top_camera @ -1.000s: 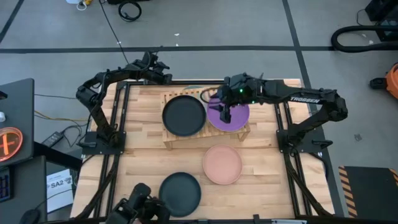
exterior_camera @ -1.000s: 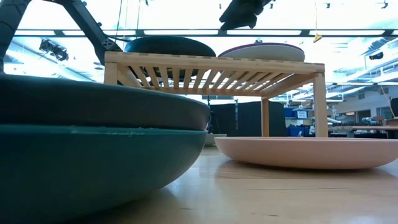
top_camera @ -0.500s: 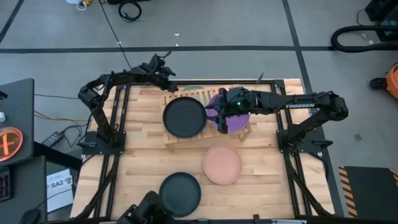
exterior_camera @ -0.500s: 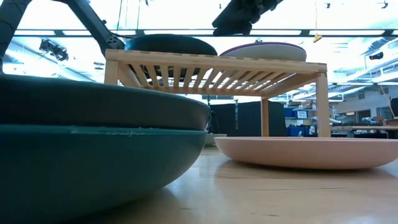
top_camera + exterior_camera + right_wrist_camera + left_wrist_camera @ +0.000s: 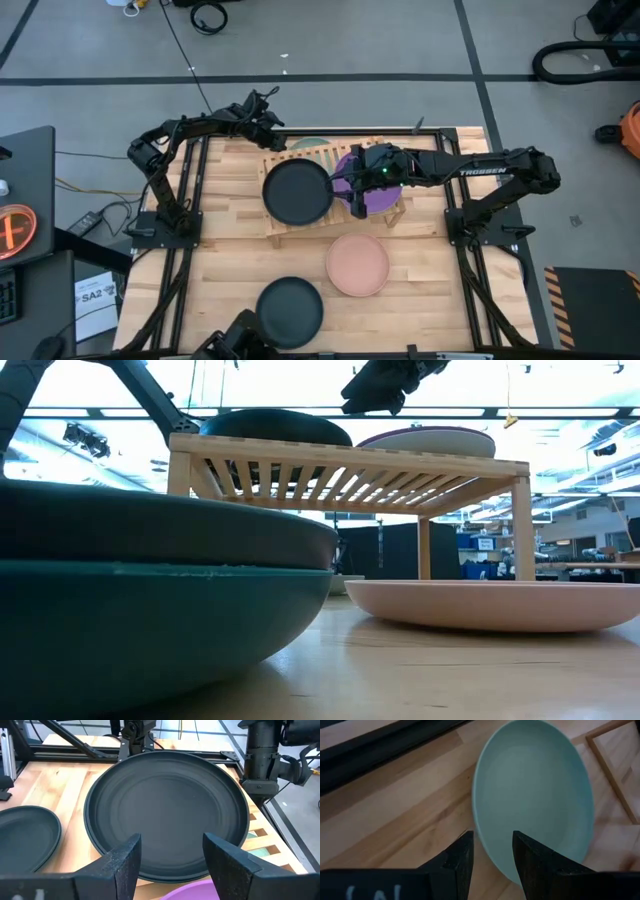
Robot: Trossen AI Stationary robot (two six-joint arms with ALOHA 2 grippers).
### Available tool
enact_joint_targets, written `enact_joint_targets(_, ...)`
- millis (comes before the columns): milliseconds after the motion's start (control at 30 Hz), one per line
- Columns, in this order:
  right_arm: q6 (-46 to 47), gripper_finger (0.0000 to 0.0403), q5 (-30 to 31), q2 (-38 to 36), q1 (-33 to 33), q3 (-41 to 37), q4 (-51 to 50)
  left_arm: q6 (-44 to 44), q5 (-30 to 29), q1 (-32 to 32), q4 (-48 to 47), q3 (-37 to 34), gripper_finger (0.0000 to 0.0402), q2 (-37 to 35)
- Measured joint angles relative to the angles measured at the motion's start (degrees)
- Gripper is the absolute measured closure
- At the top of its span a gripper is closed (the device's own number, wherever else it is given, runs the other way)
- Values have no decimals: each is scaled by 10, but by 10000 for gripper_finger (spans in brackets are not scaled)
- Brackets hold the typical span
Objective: Place and stack plates onto a shelf
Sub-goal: Stack the green plate on top of the purple plate on the shelf
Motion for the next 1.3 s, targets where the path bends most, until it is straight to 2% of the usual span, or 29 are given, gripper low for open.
enact_joint_targets(700,-1,186,0,0,0,0,0,13,-11,-41,-28,0,260,0)
enact_joint_targets(1133,-5,186,0,0,0,0,0,13,-13,-41,-28,0,260,0)
enact_joint_targets(1300,-5,186,0,0,0,0,0,13,-31,-41,-35,0,260,0)
